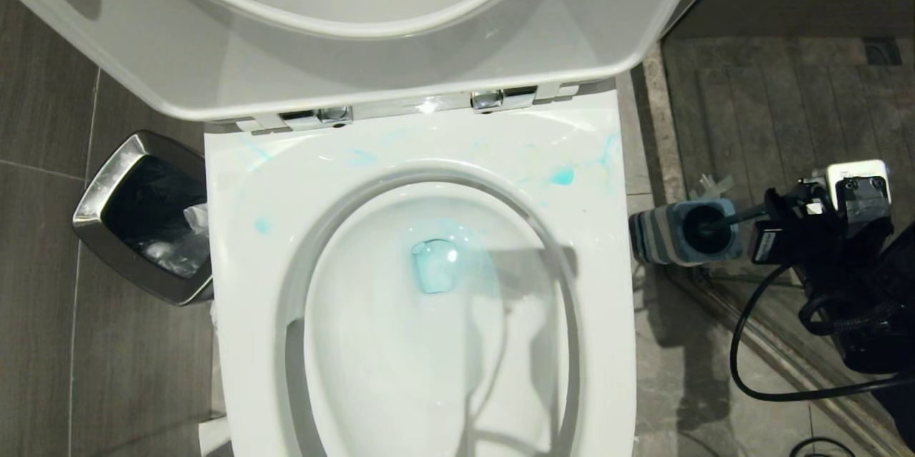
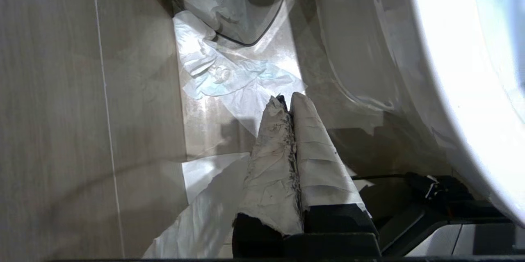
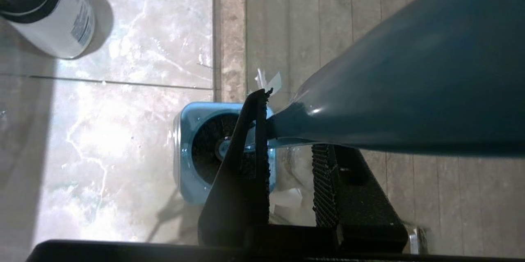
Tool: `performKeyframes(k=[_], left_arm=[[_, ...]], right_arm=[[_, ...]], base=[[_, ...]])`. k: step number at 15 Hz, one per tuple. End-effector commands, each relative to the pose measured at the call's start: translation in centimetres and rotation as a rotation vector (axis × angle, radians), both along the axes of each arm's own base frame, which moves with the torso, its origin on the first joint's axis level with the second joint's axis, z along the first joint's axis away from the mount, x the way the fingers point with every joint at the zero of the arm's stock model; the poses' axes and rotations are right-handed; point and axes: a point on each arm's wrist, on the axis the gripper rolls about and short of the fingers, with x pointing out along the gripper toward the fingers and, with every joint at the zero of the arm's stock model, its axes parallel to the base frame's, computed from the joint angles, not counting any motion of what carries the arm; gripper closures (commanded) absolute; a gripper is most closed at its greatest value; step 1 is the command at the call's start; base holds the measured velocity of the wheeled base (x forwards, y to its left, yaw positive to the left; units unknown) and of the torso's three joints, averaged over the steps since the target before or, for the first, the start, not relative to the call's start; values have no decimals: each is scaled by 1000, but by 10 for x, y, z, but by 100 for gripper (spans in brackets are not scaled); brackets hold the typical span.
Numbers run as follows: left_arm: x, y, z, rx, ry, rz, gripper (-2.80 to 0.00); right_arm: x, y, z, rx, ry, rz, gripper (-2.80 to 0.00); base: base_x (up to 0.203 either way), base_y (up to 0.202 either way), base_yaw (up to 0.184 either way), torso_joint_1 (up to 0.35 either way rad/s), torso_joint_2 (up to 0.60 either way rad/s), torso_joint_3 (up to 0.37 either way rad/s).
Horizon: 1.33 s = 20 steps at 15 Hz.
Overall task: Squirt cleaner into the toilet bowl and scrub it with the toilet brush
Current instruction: Scrub the toilet bowl
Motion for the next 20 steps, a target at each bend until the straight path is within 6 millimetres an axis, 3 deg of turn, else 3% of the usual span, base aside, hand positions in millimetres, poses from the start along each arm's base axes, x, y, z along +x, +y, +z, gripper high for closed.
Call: performKeyframes(k=[1,7,16,20], left_arm=[[0,0,0,0,1,2,0],[0,0,0,0,1,0,0],[0,0,0,0,1,0,0],[0,0,0,0,1,2,0]], right_arm=[[-4,-1,3,-2,-14,-4,0],[-24,-3,13,-12,-43,-5,0],[-89,-11,58,-14,-137,23,0],[-121,-15,88,-12,-60,55,0]], base=[[0,0,0,0,0,0],[0,0,0,0,0,0],[0,0,0,0,0,0],[0,0,0,0,0,0]])
